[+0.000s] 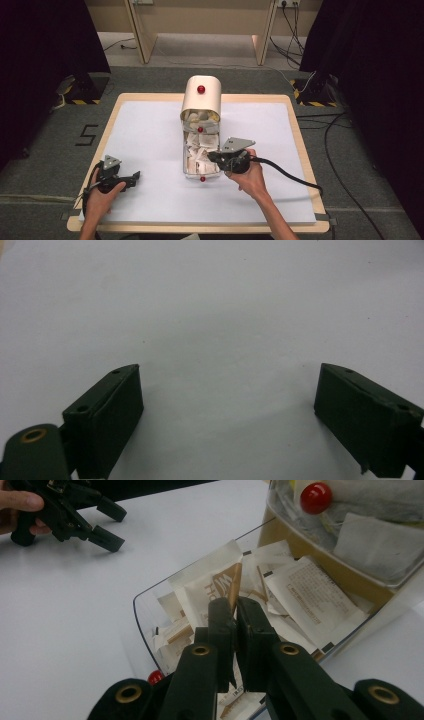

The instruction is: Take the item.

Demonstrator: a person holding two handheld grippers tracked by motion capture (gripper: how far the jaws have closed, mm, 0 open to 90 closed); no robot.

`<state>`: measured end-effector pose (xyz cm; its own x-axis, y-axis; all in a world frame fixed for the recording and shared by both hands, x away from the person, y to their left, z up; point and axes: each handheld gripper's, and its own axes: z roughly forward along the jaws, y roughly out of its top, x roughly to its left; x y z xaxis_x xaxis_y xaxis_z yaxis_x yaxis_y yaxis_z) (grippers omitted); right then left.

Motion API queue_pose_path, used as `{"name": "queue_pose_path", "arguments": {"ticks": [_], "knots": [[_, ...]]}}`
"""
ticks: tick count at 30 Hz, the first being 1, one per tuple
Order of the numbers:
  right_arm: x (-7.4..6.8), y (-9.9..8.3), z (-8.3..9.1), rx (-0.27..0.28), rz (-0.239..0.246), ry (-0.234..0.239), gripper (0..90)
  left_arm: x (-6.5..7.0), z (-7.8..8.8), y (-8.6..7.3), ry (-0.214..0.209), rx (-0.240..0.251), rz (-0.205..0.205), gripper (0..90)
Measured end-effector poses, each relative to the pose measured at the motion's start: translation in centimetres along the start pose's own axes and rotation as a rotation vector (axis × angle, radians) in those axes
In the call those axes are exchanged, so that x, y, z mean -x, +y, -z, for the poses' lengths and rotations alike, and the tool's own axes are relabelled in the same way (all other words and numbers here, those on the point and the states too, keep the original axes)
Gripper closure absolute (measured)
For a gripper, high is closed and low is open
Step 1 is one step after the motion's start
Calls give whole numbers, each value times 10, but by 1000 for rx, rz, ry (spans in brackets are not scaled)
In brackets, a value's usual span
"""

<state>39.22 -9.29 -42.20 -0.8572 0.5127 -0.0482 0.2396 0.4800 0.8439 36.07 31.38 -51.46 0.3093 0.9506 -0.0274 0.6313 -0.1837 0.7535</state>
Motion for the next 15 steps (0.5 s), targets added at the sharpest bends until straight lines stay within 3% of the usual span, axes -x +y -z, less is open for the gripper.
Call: {"name": "queue_pose_path", "arguments": {"ticks": [15], "knots": [[23, 0, 33, 66, -42, -79, 860, 0, 0, 0, 0, 0, 0, 113]]}}
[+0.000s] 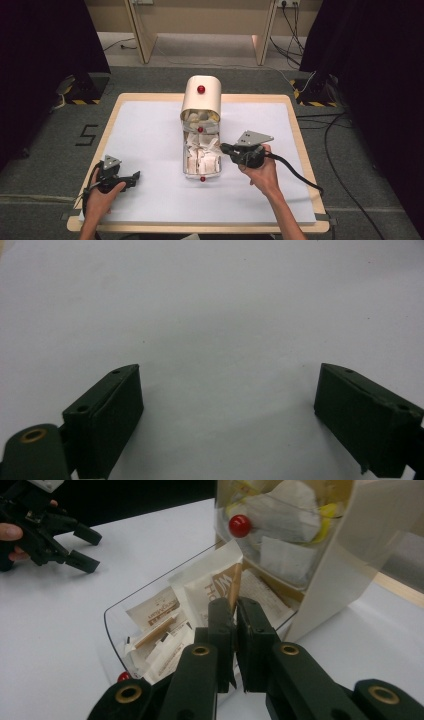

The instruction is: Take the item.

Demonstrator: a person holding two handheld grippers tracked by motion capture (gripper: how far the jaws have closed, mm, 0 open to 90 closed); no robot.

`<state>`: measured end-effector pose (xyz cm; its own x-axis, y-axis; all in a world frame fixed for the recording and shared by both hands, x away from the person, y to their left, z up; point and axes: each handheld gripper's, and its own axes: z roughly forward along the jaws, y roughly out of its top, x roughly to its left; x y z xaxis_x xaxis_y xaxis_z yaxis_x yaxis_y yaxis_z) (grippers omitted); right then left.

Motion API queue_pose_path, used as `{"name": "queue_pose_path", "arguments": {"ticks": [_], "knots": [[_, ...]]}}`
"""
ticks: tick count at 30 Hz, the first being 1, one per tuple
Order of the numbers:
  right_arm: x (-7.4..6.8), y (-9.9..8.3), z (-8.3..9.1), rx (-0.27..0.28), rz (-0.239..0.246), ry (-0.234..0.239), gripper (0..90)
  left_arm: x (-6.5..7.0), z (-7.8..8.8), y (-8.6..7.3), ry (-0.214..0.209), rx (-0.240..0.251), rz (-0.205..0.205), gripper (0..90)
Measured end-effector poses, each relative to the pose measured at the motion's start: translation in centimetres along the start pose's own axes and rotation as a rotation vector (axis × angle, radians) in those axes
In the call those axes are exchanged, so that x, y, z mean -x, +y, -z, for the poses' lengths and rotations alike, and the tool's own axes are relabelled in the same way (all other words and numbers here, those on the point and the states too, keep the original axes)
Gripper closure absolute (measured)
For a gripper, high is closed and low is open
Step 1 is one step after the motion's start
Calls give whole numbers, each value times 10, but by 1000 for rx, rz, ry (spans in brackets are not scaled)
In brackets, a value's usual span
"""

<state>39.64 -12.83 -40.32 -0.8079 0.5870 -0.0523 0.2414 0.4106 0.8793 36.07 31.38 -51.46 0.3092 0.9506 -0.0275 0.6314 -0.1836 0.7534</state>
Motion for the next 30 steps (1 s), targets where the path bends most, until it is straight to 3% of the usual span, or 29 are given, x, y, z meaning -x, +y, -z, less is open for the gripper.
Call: {"name": "queue_pose_path", "arguments": {"ticks": [13, 30], "knots": [[32, -9, 28, 35, -71, -94, 859, 0, 0, 0, 0, 0, 0, 113], [61, -27, 44, 25, -135, -182, 860, 0, 0, 0, 0, 0, 0, 113]]}}
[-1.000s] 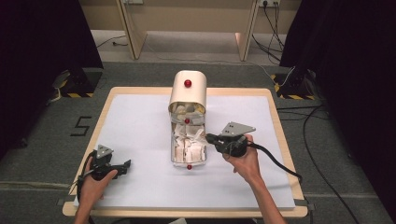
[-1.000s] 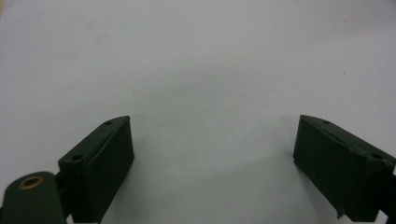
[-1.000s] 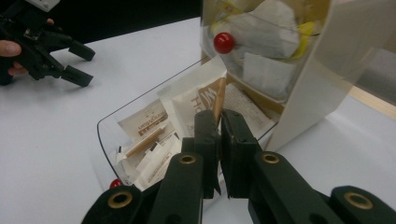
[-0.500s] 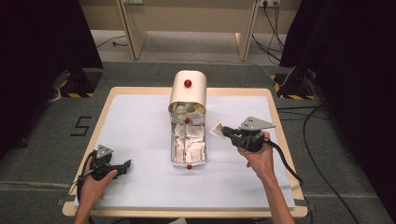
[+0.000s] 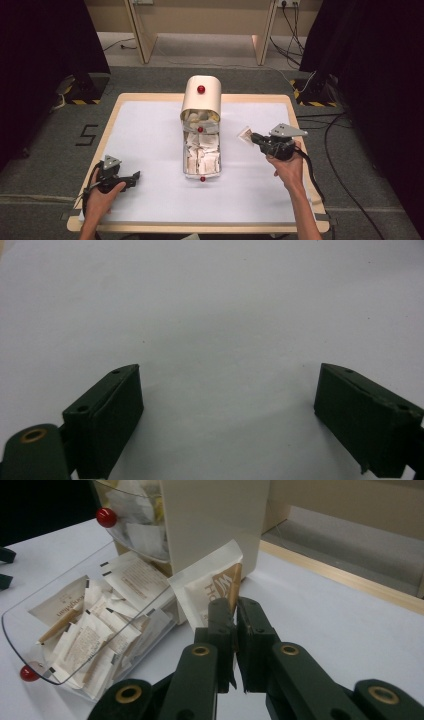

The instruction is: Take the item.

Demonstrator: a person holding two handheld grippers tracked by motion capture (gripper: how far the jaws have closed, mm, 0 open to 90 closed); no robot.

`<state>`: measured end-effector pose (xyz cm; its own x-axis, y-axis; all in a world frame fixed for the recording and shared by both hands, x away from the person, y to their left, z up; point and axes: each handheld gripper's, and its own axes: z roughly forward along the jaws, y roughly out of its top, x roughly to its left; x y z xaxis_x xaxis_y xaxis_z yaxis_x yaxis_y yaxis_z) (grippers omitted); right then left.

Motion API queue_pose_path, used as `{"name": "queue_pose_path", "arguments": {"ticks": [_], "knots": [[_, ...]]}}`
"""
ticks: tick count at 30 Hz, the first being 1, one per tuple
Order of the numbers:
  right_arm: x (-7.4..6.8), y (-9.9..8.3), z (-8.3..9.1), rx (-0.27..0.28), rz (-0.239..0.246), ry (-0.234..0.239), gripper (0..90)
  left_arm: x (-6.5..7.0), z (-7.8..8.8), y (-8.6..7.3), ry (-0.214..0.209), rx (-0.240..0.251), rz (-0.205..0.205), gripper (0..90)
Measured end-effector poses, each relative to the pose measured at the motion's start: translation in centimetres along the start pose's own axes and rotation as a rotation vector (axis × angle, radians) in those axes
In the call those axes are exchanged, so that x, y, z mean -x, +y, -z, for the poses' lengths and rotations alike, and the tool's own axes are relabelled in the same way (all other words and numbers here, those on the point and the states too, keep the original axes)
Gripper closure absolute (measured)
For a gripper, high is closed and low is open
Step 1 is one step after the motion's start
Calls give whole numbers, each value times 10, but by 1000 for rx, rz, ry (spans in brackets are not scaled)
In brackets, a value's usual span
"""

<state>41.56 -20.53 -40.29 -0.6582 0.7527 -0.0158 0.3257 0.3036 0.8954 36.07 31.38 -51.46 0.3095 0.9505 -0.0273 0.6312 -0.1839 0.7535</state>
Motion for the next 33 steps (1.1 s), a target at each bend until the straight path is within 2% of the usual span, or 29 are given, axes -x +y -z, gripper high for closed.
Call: {"name": "queue_pose_path", "arguments": {"ticks": [7, 14, 33], "knots": [[14, -8, 3, -6, -35, -37, 859, 0, 0, 0, 0, 0, 0, 113], [27, -19, 5, -35, -57, -80, 859, 0, 0, 0, 1, 0, 0, 113], [42, -40, -4, -100, -88, -109, 858, 0, 0, 0, 0, 0, -1, 113]]}}
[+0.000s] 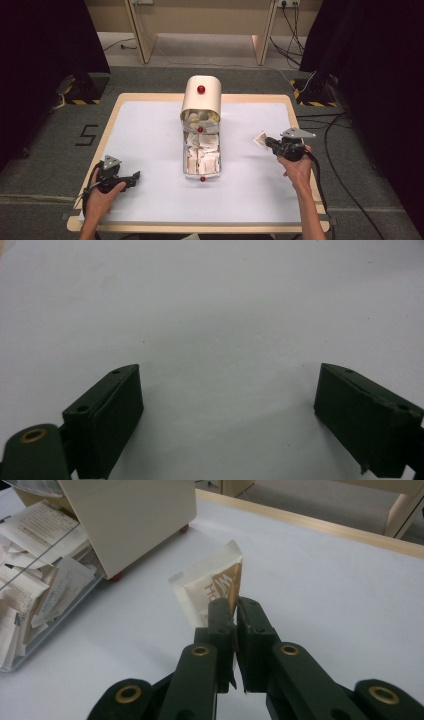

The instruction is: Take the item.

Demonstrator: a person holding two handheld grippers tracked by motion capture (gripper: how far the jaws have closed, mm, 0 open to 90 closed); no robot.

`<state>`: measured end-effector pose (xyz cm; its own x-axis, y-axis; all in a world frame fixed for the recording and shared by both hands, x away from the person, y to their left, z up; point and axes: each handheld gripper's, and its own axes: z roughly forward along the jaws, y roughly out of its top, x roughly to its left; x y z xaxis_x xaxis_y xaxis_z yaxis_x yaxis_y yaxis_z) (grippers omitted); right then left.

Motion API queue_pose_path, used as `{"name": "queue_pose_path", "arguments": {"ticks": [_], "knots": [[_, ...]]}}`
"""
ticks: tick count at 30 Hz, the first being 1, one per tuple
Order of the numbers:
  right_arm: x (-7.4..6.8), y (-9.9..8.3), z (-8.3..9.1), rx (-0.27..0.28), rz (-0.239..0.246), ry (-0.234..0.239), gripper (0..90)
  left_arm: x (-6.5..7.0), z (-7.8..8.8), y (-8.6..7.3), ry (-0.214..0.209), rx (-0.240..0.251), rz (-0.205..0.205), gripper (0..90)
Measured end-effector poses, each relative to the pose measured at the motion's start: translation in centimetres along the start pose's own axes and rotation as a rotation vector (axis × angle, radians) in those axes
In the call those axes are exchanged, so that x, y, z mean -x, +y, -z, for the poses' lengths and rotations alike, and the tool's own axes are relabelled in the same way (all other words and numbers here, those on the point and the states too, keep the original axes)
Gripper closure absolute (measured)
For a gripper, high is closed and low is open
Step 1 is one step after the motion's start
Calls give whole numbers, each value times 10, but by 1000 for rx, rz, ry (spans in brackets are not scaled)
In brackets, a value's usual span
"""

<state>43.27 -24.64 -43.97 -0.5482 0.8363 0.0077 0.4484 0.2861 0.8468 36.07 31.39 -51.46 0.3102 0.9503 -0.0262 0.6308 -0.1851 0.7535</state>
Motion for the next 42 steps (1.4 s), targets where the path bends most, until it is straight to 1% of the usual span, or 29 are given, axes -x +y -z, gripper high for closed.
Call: {"name": "queue_pose_path", "arguments": {"ticks": [10, 17, 19, 22, 33, 35, 36, 37, 38, 39, 40, 42], "knots": [[3, -8, -6, -33, -8, -1, 857, 0, 0, 0, 0, 0, 1, 113], [0, -13, -13, -67, 2, 5, 854, 0, 0, 0, 0, 0, 1, 113], [0, -13, -14, -71, 7, 6, 853, 0, 0, 0, 0, 0, 1, 113], [-2, -15, -18, -92, 19, 9, 851, 0, 0, 0, 0, 1, 1, 113], [-6, -19, -24, -122, 30, 21, 841, 0, 0, 0, 0, 0, 1, 113], [-6, -20, -25, -128, 30, 22, 827, 0, 0, 0, 0, 0, 1, 113], [-6, -20, -26, -132, 19, 21, 806, 0, 0, 0, 0, 0, 1, 113], [-6, -20, -26, -132, 19, 21, 806, 0, 0, 0, 0, 0, 1, 113], [-5, -20, -25, -129, 12, 20, 768, 0, 0, 0, 0, 0, 1, 113], [-5, -20, -25, -129, 12, 20, 768, 0, 0, 0, 0, 0, 1, 113], [-4, -19, -23, -125, 2, 14, 735, 0, 0, 0, 1, 0, 1, 113], [-4, -18, -23, -122, 0, 11, 723, 0, 0, 0, 1, 1, 1, 113]]}}
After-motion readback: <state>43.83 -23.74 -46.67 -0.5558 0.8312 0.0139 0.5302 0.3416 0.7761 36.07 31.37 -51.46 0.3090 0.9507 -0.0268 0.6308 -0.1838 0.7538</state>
